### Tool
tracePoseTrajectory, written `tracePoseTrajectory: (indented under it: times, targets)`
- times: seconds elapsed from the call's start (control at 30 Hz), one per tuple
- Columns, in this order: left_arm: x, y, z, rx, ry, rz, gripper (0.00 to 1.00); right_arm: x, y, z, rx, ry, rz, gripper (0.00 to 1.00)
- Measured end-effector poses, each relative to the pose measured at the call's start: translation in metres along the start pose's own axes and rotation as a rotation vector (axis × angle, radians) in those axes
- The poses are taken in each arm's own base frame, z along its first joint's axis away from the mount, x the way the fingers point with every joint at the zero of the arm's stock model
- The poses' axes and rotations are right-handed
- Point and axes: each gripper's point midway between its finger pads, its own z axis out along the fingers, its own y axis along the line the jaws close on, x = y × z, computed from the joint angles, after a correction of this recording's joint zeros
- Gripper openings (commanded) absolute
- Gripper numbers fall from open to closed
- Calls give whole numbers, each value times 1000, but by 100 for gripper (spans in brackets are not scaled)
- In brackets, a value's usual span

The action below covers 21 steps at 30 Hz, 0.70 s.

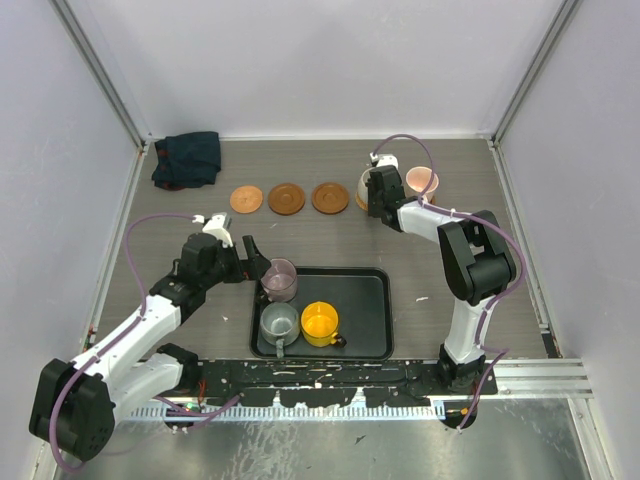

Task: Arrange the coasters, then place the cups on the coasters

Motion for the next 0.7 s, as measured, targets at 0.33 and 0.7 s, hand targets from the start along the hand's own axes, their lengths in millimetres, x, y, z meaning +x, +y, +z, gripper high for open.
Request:
tracePoseTrajectory:
  times: [0.33, 0.7]
  targets:
    - [-1, 0, -1, 1, -2, 0, 98, 0, 0, 0, 0, 1, 9, 29]
    - [-1, 0, -1, 2, -2, 0, 98, -6, 1, -2, -3, -16, 19, 44]
